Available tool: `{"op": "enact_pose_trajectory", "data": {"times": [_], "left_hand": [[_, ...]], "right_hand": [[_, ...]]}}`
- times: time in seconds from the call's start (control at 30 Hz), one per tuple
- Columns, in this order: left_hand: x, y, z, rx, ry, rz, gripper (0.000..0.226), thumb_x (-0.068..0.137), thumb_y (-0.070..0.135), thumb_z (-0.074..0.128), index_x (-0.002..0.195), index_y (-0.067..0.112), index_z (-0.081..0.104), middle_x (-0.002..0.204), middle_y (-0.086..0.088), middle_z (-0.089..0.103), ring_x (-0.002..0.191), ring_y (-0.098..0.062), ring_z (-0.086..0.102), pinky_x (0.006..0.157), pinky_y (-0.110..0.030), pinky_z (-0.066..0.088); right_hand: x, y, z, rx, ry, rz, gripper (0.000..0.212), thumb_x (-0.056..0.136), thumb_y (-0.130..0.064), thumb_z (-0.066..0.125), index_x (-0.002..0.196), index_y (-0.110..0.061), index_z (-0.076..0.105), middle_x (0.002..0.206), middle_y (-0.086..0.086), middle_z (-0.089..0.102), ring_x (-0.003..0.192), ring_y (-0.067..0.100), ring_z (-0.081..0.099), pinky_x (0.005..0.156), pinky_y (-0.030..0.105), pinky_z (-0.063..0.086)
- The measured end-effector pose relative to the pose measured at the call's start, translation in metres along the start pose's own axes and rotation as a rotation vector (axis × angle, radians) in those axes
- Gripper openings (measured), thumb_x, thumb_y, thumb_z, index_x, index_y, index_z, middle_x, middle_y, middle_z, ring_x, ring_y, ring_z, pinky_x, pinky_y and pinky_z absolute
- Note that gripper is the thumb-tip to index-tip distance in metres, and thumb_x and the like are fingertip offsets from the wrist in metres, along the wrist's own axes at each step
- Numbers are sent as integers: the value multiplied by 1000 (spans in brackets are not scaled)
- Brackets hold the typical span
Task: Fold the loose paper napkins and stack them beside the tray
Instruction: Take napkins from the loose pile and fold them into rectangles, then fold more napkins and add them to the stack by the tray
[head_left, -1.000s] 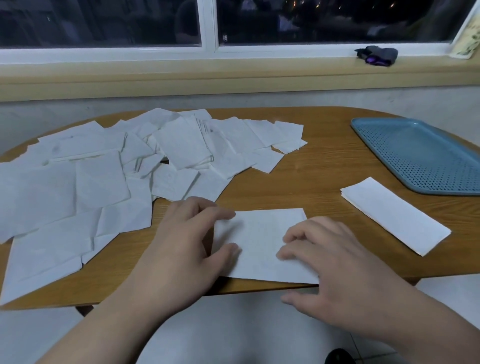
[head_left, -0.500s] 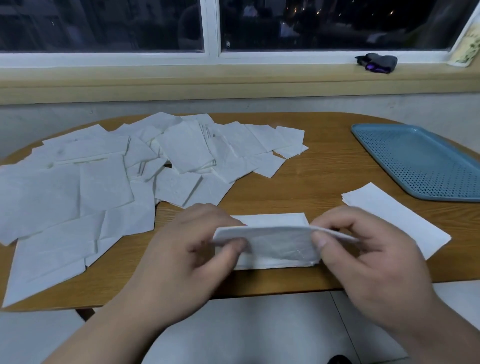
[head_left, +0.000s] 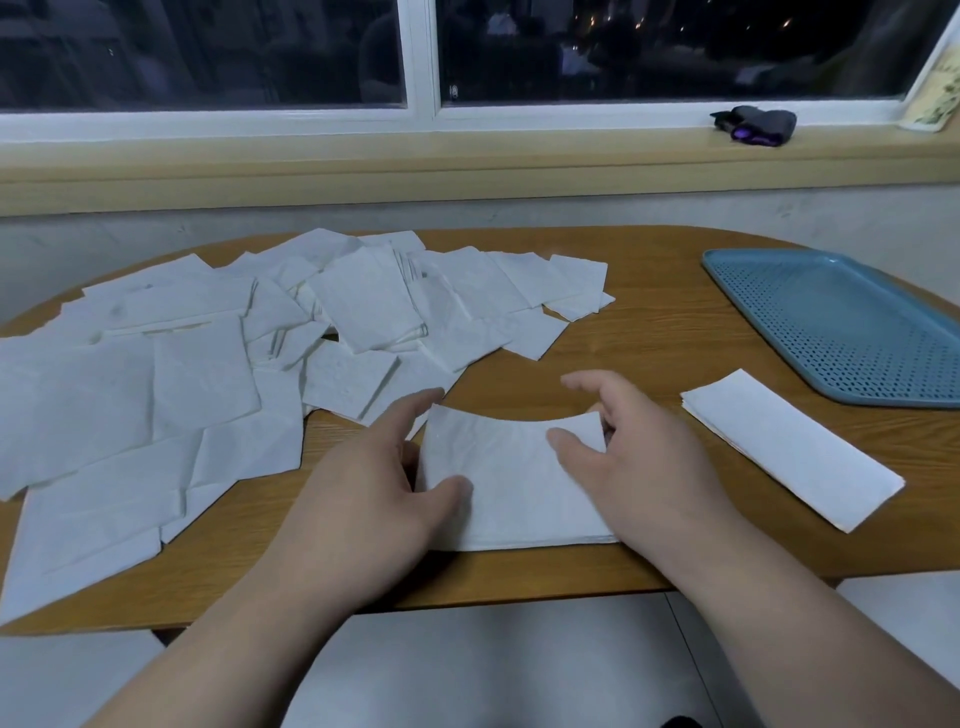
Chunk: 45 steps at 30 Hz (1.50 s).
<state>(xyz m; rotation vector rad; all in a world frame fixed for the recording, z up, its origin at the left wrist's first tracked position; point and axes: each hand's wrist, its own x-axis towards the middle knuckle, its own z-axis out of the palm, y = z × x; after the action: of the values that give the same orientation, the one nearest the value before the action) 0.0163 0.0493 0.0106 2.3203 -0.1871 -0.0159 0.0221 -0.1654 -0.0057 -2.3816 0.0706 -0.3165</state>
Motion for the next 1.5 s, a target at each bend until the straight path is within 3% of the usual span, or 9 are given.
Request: {"op": "enact_pose_trajectory", "data": {"times": [0.17, 0.37, 0.57, 0.67, 0.77, 1.0, 1.13, 1.3, 1.5], "left_hand": [[-1, -4, 4, 153, -17, 13, 82, 84, 43, 70, 149, 56, 21, 85, 12, 67, 79, 1, 60, 69, -18, 48], [3, -15, 5, 239, 36, 55, 66, 81, 58, 66, 142, 43, 46, 99, 22, 48, 106, -5, 48, 87, -26, 43], [5, -16, 5, 365, 32, 5, 62, 84, 62, 57, 141, 41, 47, 114, 13, 43, 122, -11, 37, 99, -28, 35], [5, -12, 8, 386, 22, -4, 56, 84, 63, 56, 134, 41, 52, 113, 12, 44, 119, -11, 36, 91, -26, 32], [6, -9, 12, 382, 16, 11, 52, 84, 65, 54, 131, 43, 54, 112, 12, 45, 117, -11, 38, 91, -27, 34], [5, 3, 26, 324, 2, 38, 44, 83, 70, 53, 116, 43, 62, 104, 20, 45, 107, -8, 41, 86, -26, 36], [6, 12, 42, 343, -40, 50, 63, 74, 85, 42, 119, 46, 62, 107, 22, 45, 110, -5, 40, 98, -29, 38], [6, 61, 71, -39, -184, 42, 61, 71, 90, 39, 89, 42, 72, 93, 17, 62, 95, 2, 55, 84, -25, 42], [22, 127, 116, -683, -340, -89, 26, 85, 44, 67, 70, 22, 70, 73, -2, 66, 69, -15, 56, 74, -36, 38]], "right_hand": [[2, 2, 1, -94, -6, -63, 44, 94, -41, 64, 136, -38, 52, 72, -14, 42, 70, 5, 45, 59, 21, 34], [2, 4, 0, -273, -96, -130, 41, 96, -41, 57, 137, -35, 55, 126, -19, 47, 120, 4, 39, 105, 26, 36], [5, -2, -4, -419, -241, -115, 42, 96, -44, 50, 137, -37, 54, 130, -16, 52, 127, 10, 39, 112, 33, 28], [6, -5, -12, -428, -300, -53, 24, 89, -39, 53, 111, -35, 63, 107, -20, 55, 113, 9, 48, 105, 33, 34], [3, -8, -21, -365, -344, 2, 7, 82, -32, 57, 86, -27, 61, 89, -12, 59, 89, 8, 53, 76, 26, 37], [-4, 13, -51, -29, -244, 100, 7, 77, -25, 63, 76, -23, 56, 69, -7, 58, 62, 9, 52, 57, 30, 43], [-8, 31, -75, 230, -146, 147, 7, 77, -23, 66, 79, -21, 59, 76, 5, 66, 65, 21, 59, 57, 31, 43], [-12, 51, -109, 661, -56, 189, 9, 70, -16, 69, 74, -18, 61, 81, 22, 68, 69, 28, 61, 65, 38, 42], [-15, 75, -142, 836, -3, 255, 12, 71, -10, 68, 78, -17, 61, 75, 14, 68, 65, 27, 61, 55, 31, 41]]}}
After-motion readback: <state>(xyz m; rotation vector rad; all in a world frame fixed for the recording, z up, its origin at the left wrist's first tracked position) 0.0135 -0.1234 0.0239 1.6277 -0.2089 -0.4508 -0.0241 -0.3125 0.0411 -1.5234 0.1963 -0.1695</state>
